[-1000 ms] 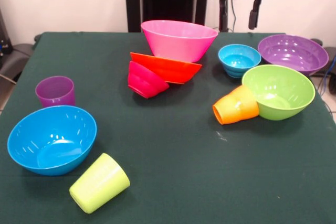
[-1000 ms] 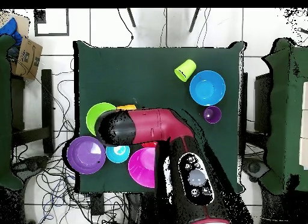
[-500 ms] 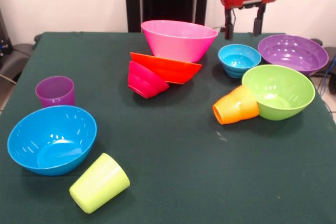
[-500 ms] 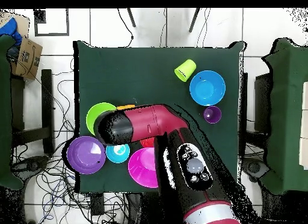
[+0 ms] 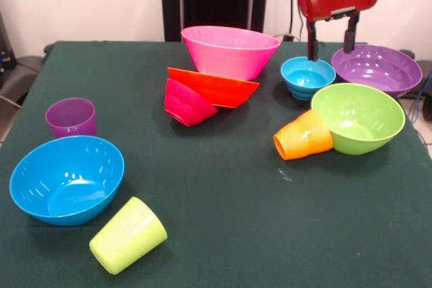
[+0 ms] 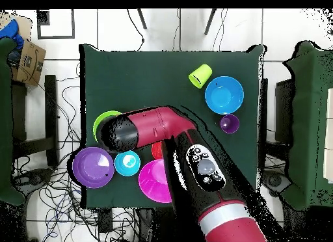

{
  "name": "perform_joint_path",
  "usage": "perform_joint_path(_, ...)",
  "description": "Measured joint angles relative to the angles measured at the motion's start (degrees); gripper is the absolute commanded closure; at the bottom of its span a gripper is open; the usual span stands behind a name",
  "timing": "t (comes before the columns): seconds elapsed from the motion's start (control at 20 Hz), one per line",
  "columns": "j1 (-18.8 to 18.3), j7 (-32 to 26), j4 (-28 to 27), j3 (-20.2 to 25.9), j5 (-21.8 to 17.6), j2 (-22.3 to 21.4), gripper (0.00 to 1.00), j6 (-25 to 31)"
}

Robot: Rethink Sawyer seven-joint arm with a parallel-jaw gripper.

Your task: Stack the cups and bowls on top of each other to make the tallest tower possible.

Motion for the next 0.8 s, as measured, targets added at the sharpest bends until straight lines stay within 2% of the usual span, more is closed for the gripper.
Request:
perform_joint_path(0.35,-2.53,0.0,-0.56,3.24,-0.74,0.85,0.0,0.4)
perform_joint_path(0.8,-4.67,0.0,-0.56,4.62,-0.94,0.86,0.0,0.45)
